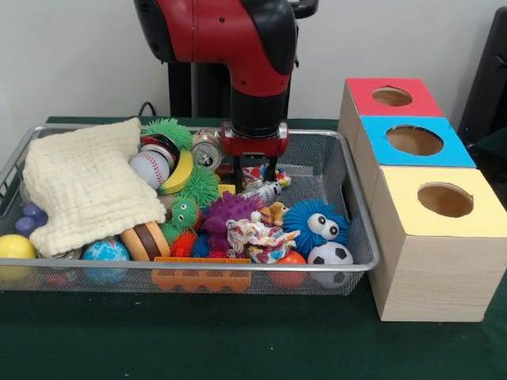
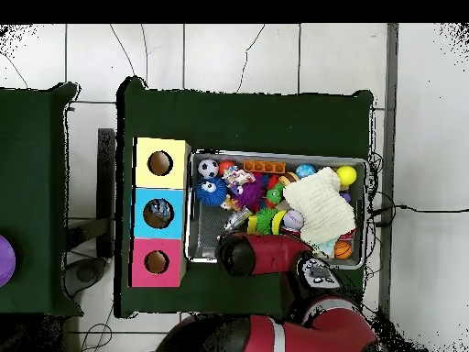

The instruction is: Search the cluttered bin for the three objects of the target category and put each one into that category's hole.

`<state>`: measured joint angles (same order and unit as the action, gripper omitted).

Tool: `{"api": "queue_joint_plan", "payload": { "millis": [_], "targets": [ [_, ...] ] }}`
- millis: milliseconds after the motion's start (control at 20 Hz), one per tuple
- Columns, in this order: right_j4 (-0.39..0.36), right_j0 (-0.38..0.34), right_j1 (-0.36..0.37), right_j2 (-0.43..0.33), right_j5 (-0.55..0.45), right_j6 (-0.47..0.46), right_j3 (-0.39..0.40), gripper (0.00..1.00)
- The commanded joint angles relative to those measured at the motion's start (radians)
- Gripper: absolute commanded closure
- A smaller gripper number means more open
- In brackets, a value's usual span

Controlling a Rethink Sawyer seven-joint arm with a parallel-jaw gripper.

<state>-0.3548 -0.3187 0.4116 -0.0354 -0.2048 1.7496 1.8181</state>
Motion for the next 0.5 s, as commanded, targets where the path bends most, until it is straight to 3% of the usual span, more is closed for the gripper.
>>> {"api": "queue_joint_plan", "payload": {
  "millis": [50,500],
  "targets": [
    [-0.066,0.011,-0.364,-0.067,0.259,0.075,-0.264,1.00],
    [-0.063,0.019,-0.364,-0.063,0.253,0.077,-0.274,1.00]
  ]
}}
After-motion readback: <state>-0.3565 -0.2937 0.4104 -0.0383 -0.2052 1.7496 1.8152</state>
